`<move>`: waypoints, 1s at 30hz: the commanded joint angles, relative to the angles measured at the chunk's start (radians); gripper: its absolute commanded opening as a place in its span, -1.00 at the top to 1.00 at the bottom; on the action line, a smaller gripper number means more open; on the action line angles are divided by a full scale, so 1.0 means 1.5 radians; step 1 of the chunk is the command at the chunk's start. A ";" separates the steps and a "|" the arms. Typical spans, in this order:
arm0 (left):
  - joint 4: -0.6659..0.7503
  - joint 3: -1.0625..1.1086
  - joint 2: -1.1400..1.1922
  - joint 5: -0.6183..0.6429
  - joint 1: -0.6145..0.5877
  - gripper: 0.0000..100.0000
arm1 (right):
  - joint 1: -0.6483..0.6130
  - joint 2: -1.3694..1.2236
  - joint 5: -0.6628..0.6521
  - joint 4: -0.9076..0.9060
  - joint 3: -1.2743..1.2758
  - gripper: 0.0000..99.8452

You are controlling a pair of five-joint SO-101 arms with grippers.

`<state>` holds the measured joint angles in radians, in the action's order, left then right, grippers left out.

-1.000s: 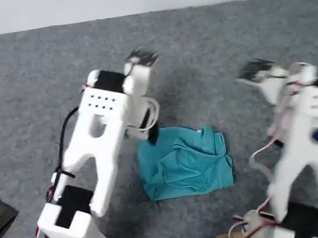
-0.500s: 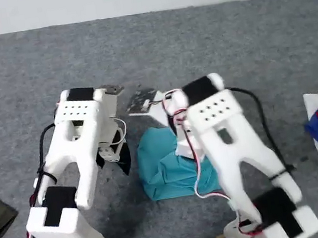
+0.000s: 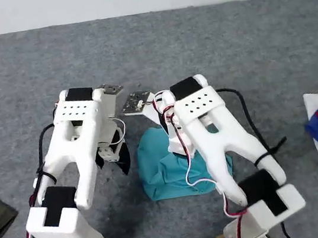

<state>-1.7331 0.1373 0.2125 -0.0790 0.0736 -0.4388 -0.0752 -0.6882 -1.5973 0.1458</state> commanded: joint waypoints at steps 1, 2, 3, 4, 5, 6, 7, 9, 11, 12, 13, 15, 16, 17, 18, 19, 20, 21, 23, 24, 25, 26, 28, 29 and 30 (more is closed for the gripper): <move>-0.016 -0.002 -0.032 -0.006 -0.006 0.55 | -0.004 -0.018 0.006 0.008 -0.008 0.74; -0.016 -0.002 -0.032 -0.006 -0.006 0.55 | -0.004 -0.024 0.006 0.014 -0.008 0.74; -0.016 -0.002 -0.032 -0.006 -0.006 0.55 | -0.004 -0.026 0.006 0.023 -0.007 0.74; -0.016 -0.002 -0.032 -0.006 -0.006 0.55 | -0.003 -0.029 0.006 0.029 -0.007 0.74; -0.016 -0.002 -0.032 -0.006 -0.006 0.55 | -0.003 -0.029 0.006 0.036 -0.007 0.74; -0.016 -0.002 -0.032 -0.006 -0.006 0.55 | -0.003 -0.029 0.006 0.042 -0.007 0.74; -0.016 -0.002 -0.032 -0.006 -0.006 0.55 | -0.003 -0.029 0.006 0.046 -0.007 0.76; -0.016 -0.002 -0.032 -0.006 -0.006 0.55 | -0.003 -0.032 0.005 0.051 -0.007 0.83; -0.016 0.001 -0.032 -0.006 -0.006 0.55 | -0.003 -0.034 0.004 0.058 -0.004 0.94; -0.016 0.006 -0.032 -0.006 -0.006 0.55 | -0.003 -0.034 0.002 0.058 -0.004 0.98; -0.016 0.012 -0.032 -0.006 -0.006 0.55 | -0.003 -0.034 0.002 0.056 -0.004 0.98; -0.016 0.025 -0.032 -0.007 -0.006 0.55 | -0.004 -0.028 0.002 0.052 -0.004 0.98; -0.016 0.031 -0.032 -0.008 -0.006 0.55 | -0.004 -0.028 0.002 0.051 -0.004 0.98; -0.016 0.036 -0.032 -0.008 -0.006 0.55 | -0.003 -0.028 0.002 0.048 -0.004 0.98; -0.016 0.040 -0.032 -0.008 -0.006 0.55 | -0.003 -0.028 0.002 0.041 -0.005 0.98; -0.016 0.041 -0.032 -0.008 -0.008 0.55 | -0.003 -0.028 0.003 0.038 -0.005 0.98; -0.016 0.041 -0.032 -0.008 -0.018 0.55 | -0.003 -0.027 0.005 0.030 -0.008 0.98; -0.016 0.040 -0.032 -0.007 -0.030 0.55 | -0.003 -0.026 0.006 0.023 -0.008 0.98; -0.014 0.038 -0.032 -0.010 -0.062 0.55 | -0.003 -0.011 0.006 0.013 -0.007 0.98; -0.010 0.038 -0.032 -0.010 -0.080 0.55 | -0.003 0.002 0.006 0.009 -0.005 0.98; -0.008 0.038 -0.032 -0.010 -0.099 0.55 | -0.003 0.019 0.006 0.002 -0.005 0.98; -0.007 0.038 -0.032 -0.010 -0.117 0.55 | -0.005 0.036 0.006 -0.009 -0.004 0.98; -0.007 0.038 -0.032 -0.015 -0.143 0.55 | -0.008 0.073 0.006 -0.033 -0.003 0.98; -0.007 0.038 -0.032 -0.027 -0.151 0.55 | -0.008 0.091 0.006 -0.046 -0.003 0.98; -0.008 0.038 -0.032 -0.039 -0.158 0.55 | -0.008 0.108 0.006 -0.057 -0.003 0.98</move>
<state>-1.7331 0.2002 0.2125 -0.0852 -0.1120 -0.4404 -0.0092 -0.6882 -1.6326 0.1458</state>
